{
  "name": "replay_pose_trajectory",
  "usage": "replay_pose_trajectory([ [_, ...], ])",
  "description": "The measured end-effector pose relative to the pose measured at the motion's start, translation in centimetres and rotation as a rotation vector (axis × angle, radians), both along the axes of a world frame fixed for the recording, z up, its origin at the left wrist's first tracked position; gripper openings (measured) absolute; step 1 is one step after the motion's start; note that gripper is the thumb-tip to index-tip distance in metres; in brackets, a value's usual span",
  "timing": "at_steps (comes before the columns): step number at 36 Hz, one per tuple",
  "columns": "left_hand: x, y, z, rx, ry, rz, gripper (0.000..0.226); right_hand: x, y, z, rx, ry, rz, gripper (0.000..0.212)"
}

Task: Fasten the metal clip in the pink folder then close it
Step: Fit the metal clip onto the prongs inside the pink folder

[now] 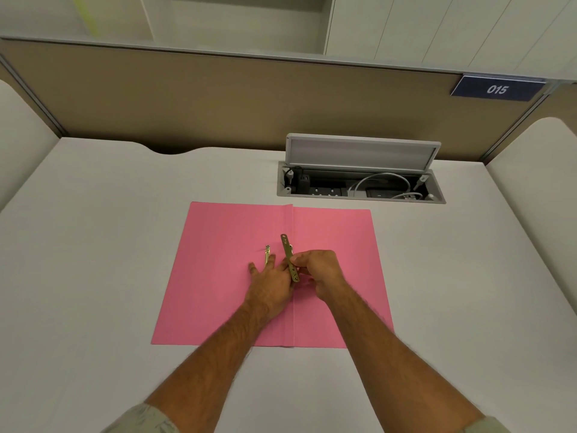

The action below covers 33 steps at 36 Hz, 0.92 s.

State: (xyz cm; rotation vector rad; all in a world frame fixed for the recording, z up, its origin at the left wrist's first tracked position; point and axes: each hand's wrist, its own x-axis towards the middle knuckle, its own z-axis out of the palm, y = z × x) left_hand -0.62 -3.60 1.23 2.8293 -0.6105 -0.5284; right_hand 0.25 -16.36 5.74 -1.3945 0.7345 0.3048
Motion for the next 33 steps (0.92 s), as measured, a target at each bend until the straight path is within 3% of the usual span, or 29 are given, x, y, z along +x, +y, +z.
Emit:
replay_pose_trajectory([
  [25, -0.1, 0.1, 0.4, -0.014, 0.017, -0.001, 0.051, -0.2, -0.2, -0.8, 0.002, 0.009, 0.005, 0.013],
  [33, -0.7, 1.2, -0.4, -0.090, 0.009, -0.025, 0.064, -0.1, -0.1, -1.5, -0.065, 0.008, 0.021, 0.010],
])
